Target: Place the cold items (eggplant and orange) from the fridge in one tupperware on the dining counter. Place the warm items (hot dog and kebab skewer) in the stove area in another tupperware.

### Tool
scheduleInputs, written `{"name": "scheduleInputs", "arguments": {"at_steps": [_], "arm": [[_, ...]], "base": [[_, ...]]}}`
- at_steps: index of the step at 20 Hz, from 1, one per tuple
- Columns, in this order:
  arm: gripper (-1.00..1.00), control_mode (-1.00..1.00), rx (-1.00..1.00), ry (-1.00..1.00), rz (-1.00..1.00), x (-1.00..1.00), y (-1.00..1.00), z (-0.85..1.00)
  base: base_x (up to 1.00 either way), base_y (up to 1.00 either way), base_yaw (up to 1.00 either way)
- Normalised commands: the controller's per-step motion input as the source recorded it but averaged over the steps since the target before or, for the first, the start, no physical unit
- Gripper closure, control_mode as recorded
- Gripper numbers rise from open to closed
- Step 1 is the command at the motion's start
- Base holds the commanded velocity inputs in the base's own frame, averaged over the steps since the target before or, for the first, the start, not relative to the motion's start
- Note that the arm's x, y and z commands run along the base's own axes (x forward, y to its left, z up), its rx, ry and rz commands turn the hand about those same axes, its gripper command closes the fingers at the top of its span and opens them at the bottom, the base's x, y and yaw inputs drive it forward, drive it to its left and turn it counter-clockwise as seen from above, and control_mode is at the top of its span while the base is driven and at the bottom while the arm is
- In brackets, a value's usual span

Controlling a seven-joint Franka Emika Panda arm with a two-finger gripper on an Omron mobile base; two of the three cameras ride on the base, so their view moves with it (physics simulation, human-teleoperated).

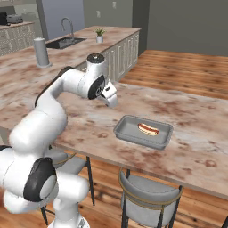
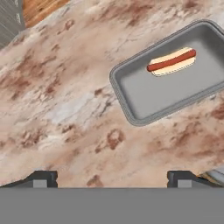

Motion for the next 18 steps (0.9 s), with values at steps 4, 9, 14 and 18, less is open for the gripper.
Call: {"name": "scheduleInputs", "arguments": {"at_steps": [4,9,14,18], "arm": [[-1.0,-1.0,-0.2,-0.61,0.13,-1.0,0.84,-0.16],[-1.0,-1.0,-0.19,-0.47,0.17,-1.0,0.54,0.0],[-1.0,-1.0,-0.15,-0.24,0.24,-1.0,0.16,0.15],[-1.0,-1.0,-0.23,-0.01,0.29,-1.0,0.03,0.18]], "base": [[0.0,0.0,0.0],[0.0,0.0,0.0],[0.0,0.0,0.0],[0.0,0.0,0.0]]}}
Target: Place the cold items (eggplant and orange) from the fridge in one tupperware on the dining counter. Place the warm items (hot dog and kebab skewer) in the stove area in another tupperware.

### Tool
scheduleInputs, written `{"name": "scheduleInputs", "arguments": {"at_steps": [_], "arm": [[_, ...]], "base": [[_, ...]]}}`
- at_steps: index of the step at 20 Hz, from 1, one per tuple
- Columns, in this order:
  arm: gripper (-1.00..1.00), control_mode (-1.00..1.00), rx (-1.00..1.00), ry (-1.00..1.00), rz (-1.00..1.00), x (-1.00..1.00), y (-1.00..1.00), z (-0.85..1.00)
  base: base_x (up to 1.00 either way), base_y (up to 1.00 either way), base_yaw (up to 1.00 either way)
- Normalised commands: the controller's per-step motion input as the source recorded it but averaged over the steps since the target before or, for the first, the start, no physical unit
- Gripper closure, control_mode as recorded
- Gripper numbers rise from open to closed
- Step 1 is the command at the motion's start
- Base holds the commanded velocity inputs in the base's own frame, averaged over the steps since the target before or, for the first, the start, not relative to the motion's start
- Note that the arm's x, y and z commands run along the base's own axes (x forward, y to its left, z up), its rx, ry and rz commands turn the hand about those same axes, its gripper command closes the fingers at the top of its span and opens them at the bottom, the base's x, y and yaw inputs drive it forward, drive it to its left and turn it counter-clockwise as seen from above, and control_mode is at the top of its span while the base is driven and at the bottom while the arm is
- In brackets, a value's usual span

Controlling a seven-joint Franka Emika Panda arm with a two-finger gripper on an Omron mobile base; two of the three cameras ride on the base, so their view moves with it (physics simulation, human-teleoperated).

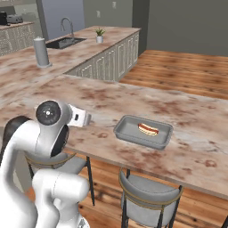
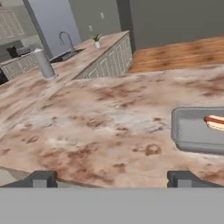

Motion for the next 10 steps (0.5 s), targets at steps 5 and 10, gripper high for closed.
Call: {"name": "scheduleInputs", "arguments": {"at_steps": [5,10], "arm": [[-1.0,-1.0,-0.27,0.35,0.15,-0.95,0.06,-0.16],[-1.0,-1.0,-0.4,0.47,0.0,-0.22,0.31,-0.82]], "base": [[0.0,0.0,0.0],[0.0,0.0,0.0]]}}
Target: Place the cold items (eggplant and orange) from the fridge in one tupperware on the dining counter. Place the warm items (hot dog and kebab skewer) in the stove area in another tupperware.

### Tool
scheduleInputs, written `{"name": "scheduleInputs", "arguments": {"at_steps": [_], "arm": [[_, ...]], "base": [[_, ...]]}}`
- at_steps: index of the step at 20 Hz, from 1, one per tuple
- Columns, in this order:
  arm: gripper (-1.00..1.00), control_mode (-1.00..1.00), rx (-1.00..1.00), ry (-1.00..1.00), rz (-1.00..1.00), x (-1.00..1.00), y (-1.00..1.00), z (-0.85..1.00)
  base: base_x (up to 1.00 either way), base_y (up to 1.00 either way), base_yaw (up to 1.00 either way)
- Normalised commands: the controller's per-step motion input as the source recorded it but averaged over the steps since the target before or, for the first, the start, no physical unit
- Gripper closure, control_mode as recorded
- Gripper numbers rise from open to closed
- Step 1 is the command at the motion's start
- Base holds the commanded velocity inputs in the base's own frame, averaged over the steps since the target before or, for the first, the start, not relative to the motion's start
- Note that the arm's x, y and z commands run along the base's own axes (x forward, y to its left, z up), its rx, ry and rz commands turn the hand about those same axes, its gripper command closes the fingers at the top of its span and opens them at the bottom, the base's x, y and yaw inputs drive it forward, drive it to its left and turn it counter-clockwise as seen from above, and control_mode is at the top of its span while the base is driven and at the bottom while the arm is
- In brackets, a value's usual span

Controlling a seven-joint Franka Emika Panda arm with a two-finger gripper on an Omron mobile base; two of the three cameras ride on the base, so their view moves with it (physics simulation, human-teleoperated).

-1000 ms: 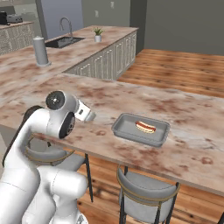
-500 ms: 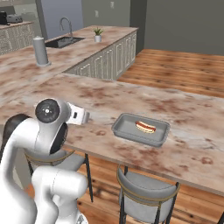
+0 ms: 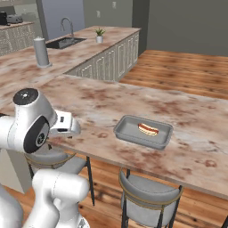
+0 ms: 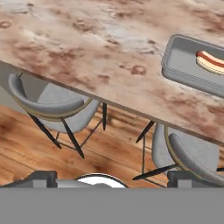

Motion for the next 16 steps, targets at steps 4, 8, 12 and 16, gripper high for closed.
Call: {"name": "scheduleInputs", "arguments": {"at_steps": [4,8,12,16], "arm": [[-1.0,-1.0,-0.17,0.16,0.0,-0.01,0.13,-0.57],[-1.0,1.0,-0.03,0.05,0.01,-0.05,0.01,-0.11],[-1.0,1.0,0.0,0.0,0.0,0.0,0.0,0.0],[-1.0,1.0,0.0,0.0,0.0,0.0,0.0,0.0]], "base": [[0.0,0.0,0.0],[-0.44,0.0,0.1],[-1.0,0.06,0.17],[-0.77,0.57,0.14]]}}
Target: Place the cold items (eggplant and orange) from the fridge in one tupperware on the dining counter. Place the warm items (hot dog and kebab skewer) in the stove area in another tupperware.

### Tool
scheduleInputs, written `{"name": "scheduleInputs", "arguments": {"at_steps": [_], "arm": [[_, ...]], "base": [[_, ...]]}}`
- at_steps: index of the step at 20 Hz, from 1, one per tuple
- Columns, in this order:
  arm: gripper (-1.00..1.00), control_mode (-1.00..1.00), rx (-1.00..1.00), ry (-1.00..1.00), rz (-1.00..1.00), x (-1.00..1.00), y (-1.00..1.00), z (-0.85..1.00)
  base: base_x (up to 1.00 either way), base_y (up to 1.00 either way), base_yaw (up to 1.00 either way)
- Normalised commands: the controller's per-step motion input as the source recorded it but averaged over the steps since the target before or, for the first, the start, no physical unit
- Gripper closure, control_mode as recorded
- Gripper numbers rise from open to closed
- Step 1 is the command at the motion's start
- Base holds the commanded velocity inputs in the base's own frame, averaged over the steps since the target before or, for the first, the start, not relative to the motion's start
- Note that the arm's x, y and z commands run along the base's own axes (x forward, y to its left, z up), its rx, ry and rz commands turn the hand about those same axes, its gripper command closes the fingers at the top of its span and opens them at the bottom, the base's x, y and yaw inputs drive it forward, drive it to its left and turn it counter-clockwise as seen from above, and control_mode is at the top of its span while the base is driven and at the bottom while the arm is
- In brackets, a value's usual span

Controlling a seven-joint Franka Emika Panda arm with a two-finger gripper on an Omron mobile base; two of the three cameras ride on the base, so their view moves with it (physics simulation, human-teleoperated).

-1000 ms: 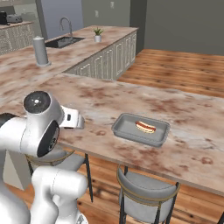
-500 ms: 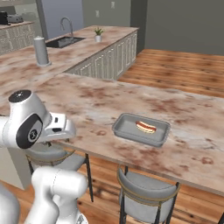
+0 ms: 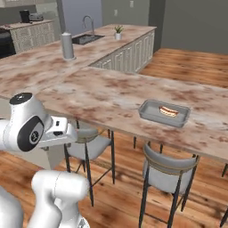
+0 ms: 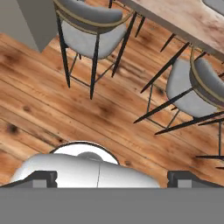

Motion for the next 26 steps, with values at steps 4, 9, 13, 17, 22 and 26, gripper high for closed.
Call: {"name": "scheduleInputs", "arguments": {"at_steps": [4,9,13,17,22,26], "arm": [[-1.0,1.0,0.0,0.0,0.0,0.0,0.0,0.0],[-1.0,1.0,0.0,0.0,0.0,0.0,0.0,0.0],[-1.0,1.0,0.0,0.0,0.0,0.0,0.0,0.0],[-1.0,1.0,0.0,0.0,0.0,0.0,0.0,0.0],[-1.0,1.0,0.0,0.0,0.0,0.0,0.0,0.0],[-1.0,1.0,0.0,0.0,0.0,0.0,0.0,0.0]], "base": [[0.0,1.0,-0.06],[0.27,1.0,-0.16],[0.39,1.0,-0.3],[0.21,1.0,-0.31],[0.18,1.0,-0.26],[0.16,1.0,-0.22]]}}
